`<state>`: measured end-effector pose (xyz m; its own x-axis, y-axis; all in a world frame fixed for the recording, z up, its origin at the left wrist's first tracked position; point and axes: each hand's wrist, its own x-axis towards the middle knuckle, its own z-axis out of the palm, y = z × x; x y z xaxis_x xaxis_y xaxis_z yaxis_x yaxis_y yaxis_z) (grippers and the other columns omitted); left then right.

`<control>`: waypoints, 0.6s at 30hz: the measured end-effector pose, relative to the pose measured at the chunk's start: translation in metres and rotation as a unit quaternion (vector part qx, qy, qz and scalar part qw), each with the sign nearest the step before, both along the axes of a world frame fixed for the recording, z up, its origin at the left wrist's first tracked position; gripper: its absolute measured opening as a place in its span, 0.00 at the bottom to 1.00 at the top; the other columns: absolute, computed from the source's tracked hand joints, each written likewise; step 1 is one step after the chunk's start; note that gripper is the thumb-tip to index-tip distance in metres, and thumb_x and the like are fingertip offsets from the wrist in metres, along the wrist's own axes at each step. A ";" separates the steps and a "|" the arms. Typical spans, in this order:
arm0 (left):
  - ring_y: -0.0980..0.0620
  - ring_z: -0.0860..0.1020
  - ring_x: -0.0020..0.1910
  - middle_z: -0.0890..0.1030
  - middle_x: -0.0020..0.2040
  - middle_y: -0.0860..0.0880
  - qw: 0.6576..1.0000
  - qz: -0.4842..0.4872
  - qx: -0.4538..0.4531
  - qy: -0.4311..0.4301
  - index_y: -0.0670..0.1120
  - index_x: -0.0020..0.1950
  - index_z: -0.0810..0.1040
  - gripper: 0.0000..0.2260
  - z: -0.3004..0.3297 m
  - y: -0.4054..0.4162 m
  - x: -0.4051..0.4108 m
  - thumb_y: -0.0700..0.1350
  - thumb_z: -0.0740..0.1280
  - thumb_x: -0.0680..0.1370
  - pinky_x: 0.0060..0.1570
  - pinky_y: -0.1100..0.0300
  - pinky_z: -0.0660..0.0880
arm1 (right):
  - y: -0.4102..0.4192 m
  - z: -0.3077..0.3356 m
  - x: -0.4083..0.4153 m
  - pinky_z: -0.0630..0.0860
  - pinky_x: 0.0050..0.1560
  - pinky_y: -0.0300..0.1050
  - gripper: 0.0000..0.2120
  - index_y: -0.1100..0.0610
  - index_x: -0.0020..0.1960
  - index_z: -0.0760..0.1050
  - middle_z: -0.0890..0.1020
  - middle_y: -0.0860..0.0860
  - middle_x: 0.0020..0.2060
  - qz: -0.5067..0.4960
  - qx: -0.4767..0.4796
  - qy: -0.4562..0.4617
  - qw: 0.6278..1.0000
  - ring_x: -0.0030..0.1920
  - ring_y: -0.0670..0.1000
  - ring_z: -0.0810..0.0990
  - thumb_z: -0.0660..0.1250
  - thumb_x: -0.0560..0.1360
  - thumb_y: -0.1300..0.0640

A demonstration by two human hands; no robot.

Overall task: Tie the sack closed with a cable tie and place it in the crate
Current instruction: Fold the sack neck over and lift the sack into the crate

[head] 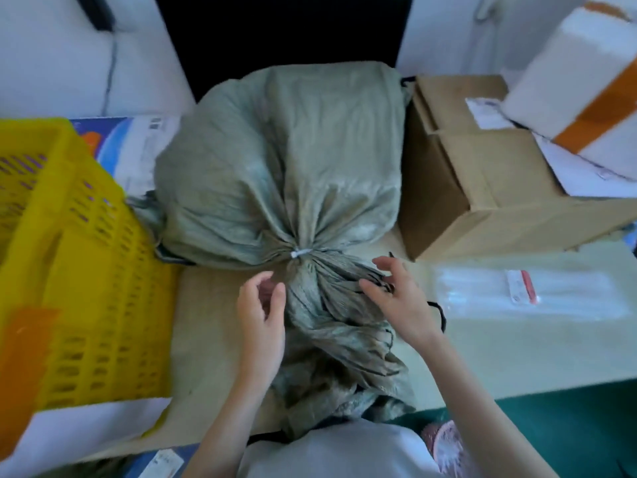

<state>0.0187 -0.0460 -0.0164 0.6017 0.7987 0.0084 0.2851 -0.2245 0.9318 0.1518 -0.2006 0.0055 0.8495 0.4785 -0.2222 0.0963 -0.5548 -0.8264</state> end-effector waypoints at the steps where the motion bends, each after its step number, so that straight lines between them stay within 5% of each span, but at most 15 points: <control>1: 0.57 0.73 0.51 0.74 0.54 0.48 1.000 0.009 -0.020 0.021 0.48 0.62 0.71 0.12 -0.003 0.003 -0.001 0.46 0.63 0.79 0.50 0.71 0.67 | 0.004 -0.001 0.001 0.68 0.50 0.28 0.25 0.53 0.67 0.65 0.70 0.47 0.63 0.026 -0.004 0.018 0.999 0.54 0.36 0.73 0.68 0.74 0.48; 4: 0.54 0.72 0.60 0.72 0.62 0.49 0.990 -0.008 -0.118 0.075 0.46 0.69 0.65 0.23 -0.012 0.007 -0.004 0.54 0.63 0.78 0.56 0.67 0.67 | 0.013 -0.010 0.006 0.65 0.67 0.48 0.38 0.48 0.72 0.58 0.65 0.48 0.69 0.102 -0.042 0.052 0.993 0.69 0.49 0.63 0.70 0.68 0.39; 7: 0.55 0.68 0.65 0.69 0.67 0.52 0.974 -0.071 -0.186 0.107 0.49 0.73 0.60 0.34 -0.017 0.004 -0.004 0.65 0.59 0.72 0.63 0.59 0.64 | 0.022 -0.019 0.013 0.64 0.69 0.58 0.49 0.46 0.74 0.53 0.64 0.51 0.70 0.151 -0.103 0.074 0.980 0.71 0.54 0.61 0.73 0.62 0.35; 9: 0.55 0.69 0.64 0.70 0.67 0.52 0.965 -0.091 -0.222 0.103 0.50 0.73 0.60 0.33 -0.017 0.003 -0.004 0.64 0.61 0.73 0.64 0.58 0.66 | 0.029 -0.028 0.018 0.66 0.67 0.59 0.51 0.47 0.73 0.52 0.67 0.52 0.69 0.183 -0.173 0.046 0.967 0.69 0.57 0.64 0.74 0.59 0.36; 11: 0.54 0.71 0.64 0.72 0.66 0.52 0.960 -0.107 -0.235 0.108 0.51 0.72 0.60 0.31 -0.017 0.003 -0.005 0.62 0.64 0.74 0.66 0.54 0.68 | 0.035 -0.034 0.022 0.70 0.62 0.58 0.43 0.53 0.71 0.59 0.73 0.54 0.63 0.193 -0.220 0.012 0.956 0.64 0.58 0.69 0.74 0.62 0.42; 15: 0.58 0.74 0.60 0.74 0.64 0.54 0.961 -0.113 -0.229 0.101 0.50 0.72 0.62 0.27 -0.011 0.006 -0.005 0.55 0.66 0.76 0.59 0.62 0.69 | 0.042 -0.031 0.024 0.75 0.48 0.51 0.09 0.61 0.49 0.75 0.81 0.58 0.44 0.161 -0.157 0.011 0.974 0.48 0.59 0.78 0.69 0.69 0.61; 18: 0.61 0.74 0.57 0.75 0.61 0.56 0.961 -0.119 -0.236 0.084 0.51 0.71 0.62 0.26 -0.002 0.008 -0.004 0.54 0.67 0.76 0.54 0.66 0.70 | 0.043 -0.024 0.025 0.77 0.46 0.60 0.08 0.62 0.48 0.76 0.82 0.65 0.42 0.106 -0.052 0.090 0.989 0.42 0.61 0.81 0.67 0.70 0.63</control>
